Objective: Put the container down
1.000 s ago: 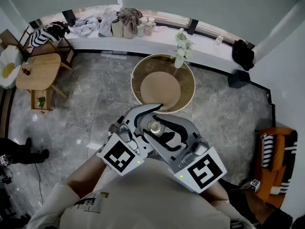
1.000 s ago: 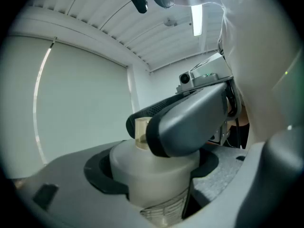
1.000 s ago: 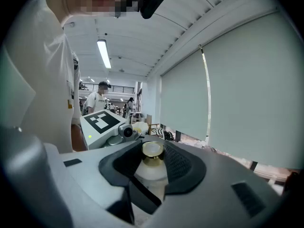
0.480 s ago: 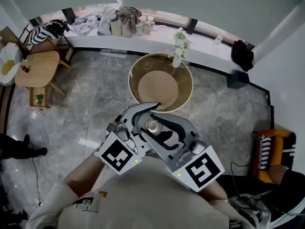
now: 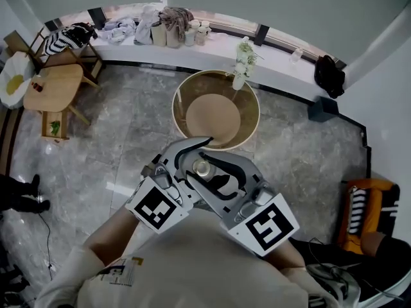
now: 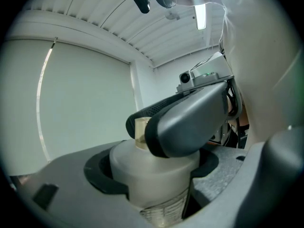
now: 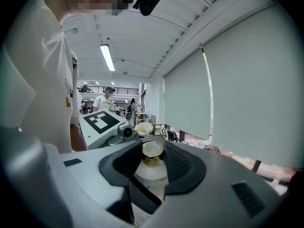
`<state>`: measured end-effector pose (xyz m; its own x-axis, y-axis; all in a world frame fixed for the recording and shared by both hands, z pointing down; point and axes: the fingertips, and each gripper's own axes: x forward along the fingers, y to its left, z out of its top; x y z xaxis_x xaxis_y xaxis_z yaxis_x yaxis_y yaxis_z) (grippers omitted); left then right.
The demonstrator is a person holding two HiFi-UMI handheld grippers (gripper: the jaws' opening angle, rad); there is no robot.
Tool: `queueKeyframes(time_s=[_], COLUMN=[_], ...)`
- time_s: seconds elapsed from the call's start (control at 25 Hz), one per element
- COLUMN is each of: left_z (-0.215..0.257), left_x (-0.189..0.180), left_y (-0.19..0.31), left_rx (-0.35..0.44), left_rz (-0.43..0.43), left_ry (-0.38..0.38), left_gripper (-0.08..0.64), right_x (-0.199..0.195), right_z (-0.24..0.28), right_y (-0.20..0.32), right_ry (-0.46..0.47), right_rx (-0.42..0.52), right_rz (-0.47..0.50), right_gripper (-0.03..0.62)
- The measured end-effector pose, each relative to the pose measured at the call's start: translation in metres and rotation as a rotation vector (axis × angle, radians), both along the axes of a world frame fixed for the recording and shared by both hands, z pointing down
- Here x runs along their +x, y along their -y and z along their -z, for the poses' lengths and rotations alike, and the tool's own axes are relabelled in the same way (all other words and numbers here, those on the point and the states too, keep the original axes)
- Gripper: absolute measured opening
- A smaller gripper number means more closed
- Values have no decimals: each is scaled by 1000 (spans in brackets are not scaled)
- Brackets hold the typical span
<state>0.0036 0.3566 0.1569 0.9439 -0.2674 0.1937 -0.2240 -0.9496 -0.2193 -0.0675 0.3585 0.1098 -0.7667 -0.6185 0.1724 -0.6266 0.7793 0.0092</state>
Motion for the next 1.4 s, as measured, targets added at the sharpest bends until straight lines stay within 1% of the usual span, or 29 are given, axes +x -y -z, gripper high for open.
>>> queueKeyframes(time_s=[0.08, 0.32, 0.52, 0.68, 0.92, 1.0, 1.2, 1.32, 1.4], left_z=[0, -3, -9, -10, -17, -21, -22, -25, -27], left_x=[7, 27, 41, 41, 40, 40, 41, 46, 46], left_y=[-3, -13, -14, -14, -13, -13, 5, 20, 30], left_rx=[11, 8, 13, 16, 40, 43, 52, 55, 56], left_rz=[8, 37, 64, 76, 94, 91, 75, 62, 54], left_ry=[20, 11, 28, 39, 46, 44, 33, 6, 6], left_gripper=[339, 339, 339, 339, 339, 339, 339, 339, 339], right_x=[7, 27, 42, 43, 42, 42, 42, 46, 46], right_z=[1, -4, -10, -9, -18, -20, -22, -25, -27], right_y=[-4, -17, -20, -21, -22, -22, -2, 14, 24], right_ry=[1, -7, -8, 11, -9, -3, -16, -11, -11], right_rx=[5, 16, 16, 13, 26, 32, 31, 31, 31], right_rz=[11, 52, 78, 81, 98, 91, 69, 51, 44], right_gripper=[143, 143, 143, 143, 143, 143, 143, 143, 143])
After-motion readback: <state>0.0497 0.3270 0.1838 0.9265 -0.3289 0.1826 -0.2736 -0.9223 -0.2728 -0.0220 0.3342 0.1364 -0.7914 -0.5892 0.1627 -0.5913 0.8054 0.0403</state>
